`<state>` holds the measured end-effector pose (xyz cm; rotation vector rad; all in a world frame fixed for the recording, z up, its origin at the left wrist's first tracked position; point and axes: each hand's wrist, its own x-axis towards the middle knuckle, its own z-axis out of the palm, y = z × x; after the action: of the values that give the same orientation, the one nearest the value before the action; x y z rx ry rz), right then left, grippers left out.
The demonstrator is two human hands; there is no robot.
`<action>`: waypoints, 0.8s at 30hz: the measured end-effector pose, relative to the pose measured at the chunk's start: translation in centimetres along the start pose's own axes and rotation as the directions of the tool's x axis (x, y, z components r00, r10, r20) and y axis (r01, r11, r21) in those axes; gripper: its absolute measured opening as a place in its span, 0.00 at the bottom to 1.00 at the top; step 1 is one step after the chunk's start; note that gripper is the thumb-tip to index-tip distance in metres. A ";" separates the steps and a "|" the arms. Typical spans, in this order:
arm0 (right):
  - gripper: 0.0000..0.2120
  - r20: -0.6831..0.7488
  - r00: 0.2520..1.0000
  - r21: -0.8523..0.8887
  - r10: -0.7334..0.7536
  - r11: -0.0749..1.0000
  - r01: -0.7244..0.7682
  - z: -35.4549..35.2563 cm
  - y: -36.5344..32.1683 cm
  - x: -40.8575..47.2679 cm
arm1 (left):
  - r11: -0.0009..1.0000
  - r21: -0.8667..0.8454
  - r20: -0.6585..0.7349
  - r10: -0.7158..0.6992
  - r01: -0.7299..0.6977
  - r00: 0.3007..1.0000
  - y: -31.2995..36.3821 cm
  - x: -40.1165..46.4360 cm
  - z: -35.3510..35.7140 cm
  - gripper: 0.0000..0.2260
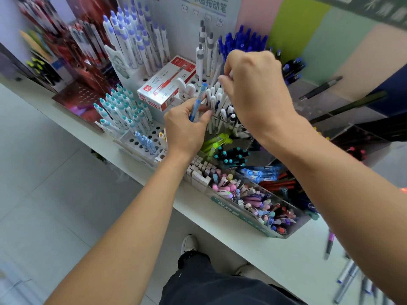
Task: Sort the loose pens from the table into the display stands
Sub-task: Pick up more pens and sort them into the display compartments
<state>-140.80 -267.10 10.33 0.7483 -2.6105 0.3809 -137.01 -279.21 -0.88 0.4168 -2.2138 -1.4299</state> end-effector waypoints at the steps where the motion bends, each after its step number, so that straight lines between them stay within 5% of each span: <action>1: 0.05 0.002 1.000 -0.009 -0.003 1.000 0.003 0.2 0.1 0.1 | 1.000 0.002 -0.001 0.000 0.000 1.000 0.1 -0.1 0.1 0.03; 4: 0.05 -0.006 1.000 -0.010 0.002 1.000 -0.002 0.8 0.7 -0.2 | 1.000 -0.015 -0.041 0.018 -0.019 0.999 0.3 0.3 -0.1 0.09; 9: 0.09 0.187 0.982 0.156 -0.022 0.988 -0.007 2.7 1.6 -0.3 | 0.999 -0.050 -0.004 0.015 -0.015 1.000 0.5 0.6 -0.3 0.15; 13: 0.15 0.102 0.995 0.293 0.023 0.955 -0.052 2.7 2.7 -0.8 | 0.996 -0.074 0.028 0.042 -0.040 0.999 0.3 0.3 -0.6 0.18; 17: 0.08 0.020 0.999 0.404 0.046 0.913 -0.050 2.4 4.0 -1.6 | 0.997 -0.072 0.026 0.017 -0.015 1.000 0.2 0.1 -0.4 0.18; 21: 0.08 0.092 0.991 0.287 -0.097 0.956 0.067 3.5 3.8 -2.2 | 0.996 -0.079 0.042 0.033 -0.029 0.999 0.1 -0.1 -0.5 0.17; 24: 0.12 0.127 0.967 0.044 -0.219 0.976 0.215 3.1 3.2 -3.2 | 0.994 -0.113 0.069 0.004 0.003 0.998 0.1 -0.5 -0.8 0.19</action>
<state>-141.05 -264.17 5.69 1.0921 -2.6114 0.3161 -136.17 -279.56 -0.65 0.3330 -2.1726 -1.5824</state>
